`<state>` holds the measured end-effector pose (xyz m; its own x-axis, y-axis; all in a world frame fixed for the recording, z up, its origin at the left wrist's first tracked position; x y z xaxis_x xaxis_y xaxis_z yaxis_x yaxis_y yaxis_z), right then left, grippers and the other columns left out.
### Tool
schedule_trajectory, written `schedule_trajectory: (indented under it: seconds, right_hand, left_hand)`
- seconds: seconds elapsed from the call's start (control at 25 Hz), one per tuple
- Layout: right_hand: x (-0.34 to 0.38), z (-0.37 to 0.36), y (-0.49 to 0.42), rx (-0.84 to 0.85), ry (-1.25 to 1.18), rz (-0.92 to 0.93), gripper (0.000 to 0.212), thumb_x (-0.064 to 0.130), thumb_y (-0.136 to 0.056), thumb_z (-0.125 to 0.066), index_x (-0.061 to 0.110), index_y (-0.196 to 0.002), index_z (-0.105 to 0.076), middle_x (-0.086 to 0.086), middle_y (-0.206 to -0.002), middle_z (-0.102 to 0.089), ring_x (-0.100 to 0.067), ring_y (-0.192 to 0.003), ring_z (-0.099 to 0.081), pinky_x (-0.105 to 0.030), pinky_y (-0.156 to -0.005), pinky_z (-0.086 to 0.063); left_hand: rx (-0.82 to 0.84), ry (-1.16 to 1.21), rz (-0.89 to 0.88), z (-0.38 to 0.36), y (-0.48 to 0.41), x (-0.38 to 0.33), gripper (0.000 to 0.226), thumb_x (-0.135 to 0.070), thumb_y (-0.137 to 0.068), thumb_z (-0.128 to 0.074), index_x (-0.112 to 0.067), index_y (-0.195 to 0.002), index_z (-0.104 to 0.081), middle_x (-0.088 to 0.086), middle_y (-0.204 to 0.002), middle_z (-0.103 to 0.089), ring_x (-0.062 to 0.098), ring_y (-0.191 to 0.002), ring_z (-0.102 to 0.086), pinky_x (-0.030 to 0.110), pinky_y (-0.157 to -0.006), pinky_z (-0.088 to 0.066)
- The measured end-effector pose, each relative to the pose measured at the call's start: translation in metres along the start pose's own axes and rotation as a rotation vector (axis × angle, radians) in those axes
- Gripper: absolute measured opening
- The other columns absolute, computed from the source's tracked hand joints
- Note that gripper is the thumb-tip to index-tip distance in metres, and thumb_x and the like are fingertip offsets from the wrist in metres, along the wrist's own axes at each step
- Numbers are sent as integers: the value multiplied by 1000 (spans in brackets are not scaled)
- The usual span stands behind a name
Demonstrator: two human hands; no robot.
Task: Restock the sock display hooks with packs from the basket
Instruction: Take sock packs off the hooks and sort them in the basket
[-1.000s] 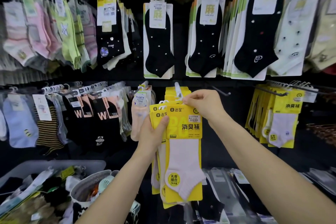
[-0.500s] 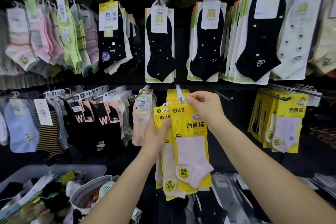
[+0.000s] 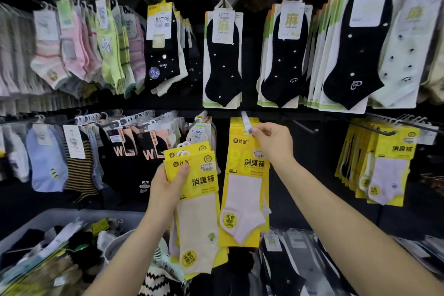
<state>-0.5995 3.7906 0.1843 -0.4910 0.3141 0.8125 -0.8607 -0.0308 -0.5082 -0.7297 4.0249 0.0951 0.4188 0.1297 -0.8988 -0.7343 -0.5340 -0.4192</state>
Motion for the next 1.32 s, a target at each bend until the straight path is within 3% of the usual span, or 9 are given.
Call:
schedule_trajectory:
  seconds: [0.08, 0.2, 0.28, 0.4, 0.68, 0.88, 1.0, 1.08, 1.32]
  right_hand:
    - [-2, 1, 3, 0, 26, 25, 12, 26, -91, -59, 26, -90, -71, 7, -90, -67, -8, -82, -60, -22, -67, -47]
    - [0, 18, 17, -140, 82, 93, 15, 29, -90, -57, 26, -100, -68, 6, -104, -60, -18, -102, -55, -38, -89, -47]
    - [5, 17, 36, -145, -49, 147, 2, 33, -86, -61, 32, -87, -60, 11, -92, -57, -13, -92, -55, -30, -79, -47]
    - [5, -30, 67, 163, -155, 69, 27, 42, -74, -73, 33, -82, -48, 9, -82, -54, -7, -75, -52, -18, -65, -42]
    - [-16, -21, 76, 141, -285, -88, 38, 26, -76, -77, -5, -90, -60, -20, -92, -70, -36, -89, -67, -49, -76, -56]
    - [-18, -6, 69, 281, -304, -125, 22, 20, -81, -72, 12, -98, -62, -8, -100, -70, -16, -84, -68, -23, -62, -53]
    - [1, 5, 56, 272, -150, -13, 3, 23, -86, -66, 21, -83, -66, 2, -90, -66, -13, -85, -62, -26, -74, -52]
    - [8, 9, 48, 278, -57, 24, 12, 20, -87, -64, 21, -76, -65, 3, -83, -64, -14, -81, -59, -31, -77, -50]
    - [9, 20, 11, 151, 27, 22, 19, 18, -91, -57, 23, -74, -64, 13, -70, -57, -9, -64, -48, -23, -58, -44]
  left_hand:
    - [-23, -12, -29, 10, 0, -11, 8, -27, -90, -59, -31, -97, -58, -10, -93, -69, 3, -81, -69, 16, -59, -53]
    - [-33, -41, -55, 16, -1, -25, 7, -29, -89, -59, -33, -95, -58, -9, -95, -70, 5, -84, -69, 21, -65, -53]
    - [-11, -50, -71, 11, -1, -33, 6, -30, -88, -60, -32, -94, -59, -9, -95, -70, 7, -85, -69, 23, -66, -54]
    - [47, -62, -84, -10, 5, -37, 7, -29, -87, -61, -28, -94, -59, -4, -97, -70, 12, -85, -69, 26, -67, -56]
    - [199, 42, 9, -49, 18, -19, 13, -23, -84, -63, -26, -96, -60, -7, -91, -73, 5, -81, -70, 18, -62, -54]
    - [229, 86, 24, -64, 23, -7, 17, -16, -91, -56, -20, -107, -58, -3, -102, -71, 13, -92, -69, 23, -69, -55]
    - [230, 38, 16, -76, 22, -7, 16, -14, -91, -56, -17, -107, -57, 3, -105, -68, 16, -93, -67, 26, -74, -56]
    - [241, 24, 11, -81, 21, -8, 15, -13, -91, -56, -20, -104, -57, 2, -104, -68, 13, -92, -67, 22, -73, -56]
    - [189, 31, 37, -62, 11, -7, 21, -13, -93, -54, -13, -114, -56, 7, -109, -67, 21, -97, -66, 34, -79, -55]
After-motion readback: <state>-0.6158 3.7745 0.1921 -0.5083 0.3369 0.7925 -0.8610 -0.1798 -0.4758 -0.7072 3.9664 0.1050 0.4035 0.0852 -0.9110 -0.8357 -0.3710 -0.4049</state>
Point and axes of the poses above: each hand's wrist, its own y-axis away from the middle knuckle, its own z-axis out of the back of the hand, x = y × z, the point moved 9 cm from there along -y, towards the middle knuckle
